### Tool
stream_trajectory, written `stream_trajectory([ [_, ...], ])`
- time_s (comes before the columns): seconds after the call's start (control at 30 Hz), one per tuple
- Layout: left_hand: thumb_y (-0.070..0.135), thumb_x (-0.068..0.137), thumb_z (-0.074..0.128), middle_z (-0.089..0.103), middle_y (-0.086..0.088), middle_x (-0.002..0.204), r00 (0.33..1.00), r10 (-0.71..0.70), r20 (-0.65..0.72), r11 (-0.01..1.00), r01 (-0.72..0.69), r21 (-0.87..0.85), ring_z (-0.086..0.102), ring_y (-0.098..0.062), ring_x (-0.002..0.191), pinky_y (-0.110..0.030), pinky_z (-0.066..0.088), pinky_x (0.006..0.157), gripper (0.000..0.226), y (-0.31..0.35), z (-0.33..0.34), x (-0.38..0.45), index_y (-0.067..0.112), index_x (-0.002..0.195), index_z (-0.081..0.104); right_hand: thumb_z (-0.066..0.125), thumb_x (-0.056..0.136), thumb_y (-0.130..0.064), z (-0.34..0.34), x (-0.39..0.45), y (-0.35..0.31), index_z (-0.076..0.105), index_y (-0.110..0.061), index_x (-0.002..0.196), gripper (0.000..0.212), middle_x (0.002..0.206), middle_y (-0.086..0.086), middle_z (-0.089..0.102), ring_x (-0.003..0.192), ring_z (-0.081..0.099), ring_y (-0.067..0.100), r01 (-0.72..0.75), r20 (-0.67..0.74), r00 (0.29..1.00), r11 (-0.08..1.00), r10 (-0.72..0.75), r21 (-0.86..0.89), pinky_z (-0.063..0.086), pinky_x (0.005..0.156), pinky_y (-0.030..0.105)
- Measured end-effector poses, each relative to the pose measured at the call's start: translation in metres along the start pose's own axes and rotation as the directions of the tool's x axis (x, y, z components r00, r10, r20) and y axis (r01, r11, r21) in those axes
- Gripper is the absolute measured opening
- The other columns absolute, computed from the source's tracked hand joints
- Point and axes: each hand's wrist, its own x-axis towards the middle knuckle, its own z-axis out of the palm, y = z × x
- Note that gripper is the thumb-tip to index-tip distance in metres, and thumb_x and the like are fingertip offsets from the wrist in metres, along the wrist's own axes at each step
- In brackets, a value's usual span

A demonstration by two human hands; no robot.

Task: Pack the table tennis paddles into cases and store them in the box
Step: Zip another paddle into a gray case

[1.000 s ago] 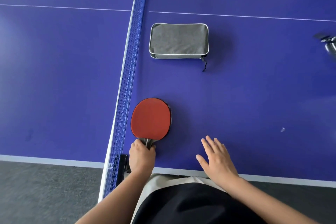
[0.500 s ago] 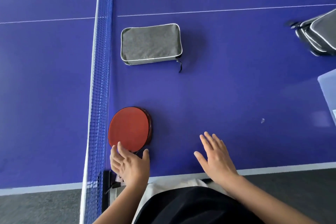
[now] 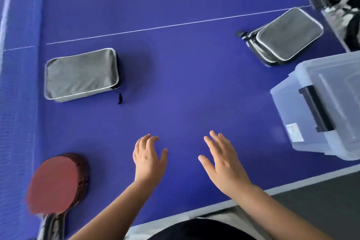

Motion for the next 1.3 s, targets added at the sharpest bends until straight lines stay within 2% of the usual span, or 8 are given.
stream_trajectory([
  [0.13, 0.027, 0.093, 0.063, 0.046, -0.004, 0.148, 0.986, 0.129, 0.102, 0.992, -0.128, -0.014, 0.031, -0.024, 0.143, -0.041, 0.026, 0.117, 0.04, 0.078, 0.043, 0.026, 0.015, 0.132, 0.059, 0.043, 0.098, -0.047, -0.065, 0.021, 0.064, 0.042, -0.015, 0.144, 0.055, 0.155, 0.008, 0.035, 0.144, 0.031, 0.032, 0.041, -0.154, 0.987, 0.997, -0.049, -0.059, 0.031, 0.112, 0.046],
  [0.27, 0.024, 0.094, 0.062, 0.05, -0.003, 0.145, 0.962, 0.244, 0.124, 0.97, -0.241, -0.038, 0.038, -0.024, 0.139, -0.043, 0.032, 0.115, 0.039, 0.159, 0.07, 0.052, 0.014, 0.132, 0.059, 0.061, 0.093, -0.033, -0.134, 0.05, 0.127, 0.043, -0.013, 0.143, 0.057, 0.154, 0.008, 0.036, 0.144, 0.03, 0.033, 0.006, -0.313, 0.949, 0.996, -0.032, -0.084, 0.031, 0.113, 0.046],
  [0.4, 0.024, 0.095, 0.061, 0.053, -0.002, 0.138, 0.929, 0.344, 0.137, 0.939, -0.338, -0.066, 0.043, -0.021, 0.133, -0.039, 0.035, 0.111, 0.035, 0.236, 0.09, 0.087, 0.016, 0.129, 0.06, 0.052, 0.094, -0.035, -0.186, 0.09, 0.188, 0.047, -0.009, 0.138, 0.052, 0.148, 0.013, 0.043, 0.138, 0.036, 0.039, -0.031, -0.417, 0.909, 0.992, -0.024, -0.124, 0.037, 0.11, 0.052],
  [0.63, 0.027, 0.094, 0.062, 0.055, -0.001, 0.133, 0.906, 0.399, 0.143, 0.916, -0.387, -0.105, 0.048, -0.022, 0.125, -0.039, 0.04, 0.106, 0.036, 0.339, 0.126, 0.166, 0.016, 0.127, 0.06, 0.046, 0.092, -0.042, -0.218, 0.15, 0.244, 0.058, -0.006, 0.129, 0.053, 0.144, 0.014, 0.048, 0.135, 0.038, 0.042, -0.061, -0.389, 0.921, 0.983, -0.011, -0.172, 0.035, 0.107, 0.06],
  [0.83, 0.045, 0.09, 0.063, 0.05, 0.0, 0.131, 0.952, 0.225, 0.206, 0.964, -0.188, -0.186, 0.048, -0.019, 0.123, -0.039, 0.046, 0.097, 0.051, 0.405, 0.17, 0.217, 0.021, 0.133, 0.051, 0.047, 0.093, -0.038, -0.211, 0.159, 0.252, 0.07, -0.016, 0.111, 0.036, 0.129, 0.003, 0.061, 0.126, 0.051, 0.033, -0.08, -0.399, 0.917, 0.977, -0.005, -0.196, 0.024, 0.113, 0.058],
  [0.97, 0.059, 0.081, 0.067, 0.046, -0.001, 0.132, 0.956, -0.008, 0.294, 0.966, 0.084, -0.246, 0.049, -0.022, 0.123, -0.046, 0.048, 0.095, 0.074, 0.436, 0.204, 0.247, 0.02, 0.139, 0.041, 0.047, 0.093, -0.034, -0.21, 0.159, 0.254, 0.07, -0.02, 0.105, 0.03, 0.123, -0.001, 0.063, 0.122, 0.054, 0.03, -0.076, -0.413, 0.911, 0.982, -0.003, -0.175, 0.023, 0.114, 0.058],
  [1.1, 0.063, 0.072, 0.073, 0.045, 0.0, 0.118, 0.93, -0.23, 0.285, 0.886, 0.322, -0.333, 0.056, -0.027, 0.111, -0.048, 0.05, 0.09, 0.073, 0.454, 0.228, 0.268, 0.018, 0.12, 0.042, 0.048, 0.094, -0.034, -0.21, 0.16, 0.255, 0.071, -0.021, 0.103, 0.028, 0.123, -0.001, 0.063, 0.122, 0.054, 0.029, -0.07, -0.4, 0.917, 0.985, 0.001, -0.159, 0.024, 0.113, 0.058],
  [1.3, 0.058, 0.073, 0.075, 0.045, 0.001, 0.111, 0.944, -0.255, 0.212, 0.87, 0.319, -0.377, 0.057, -0.027, 0.102, -0.048, 0.051, 0.087, 0.061, 0.461, 0.241, 0.273, 0.017, 0.107, 0.046, 0.049, 0.093, -0.033, -0.211, 0.159, 0.255, 0.071, -0.022, 0.101, 0.026, 0.122, -0.002, 0.063, 0.122, 0.053, 0.028, -0.073, -0.387, 0.922, 0.986, 0.009, -0.153, 0.025, 0.113, 0.057],
])
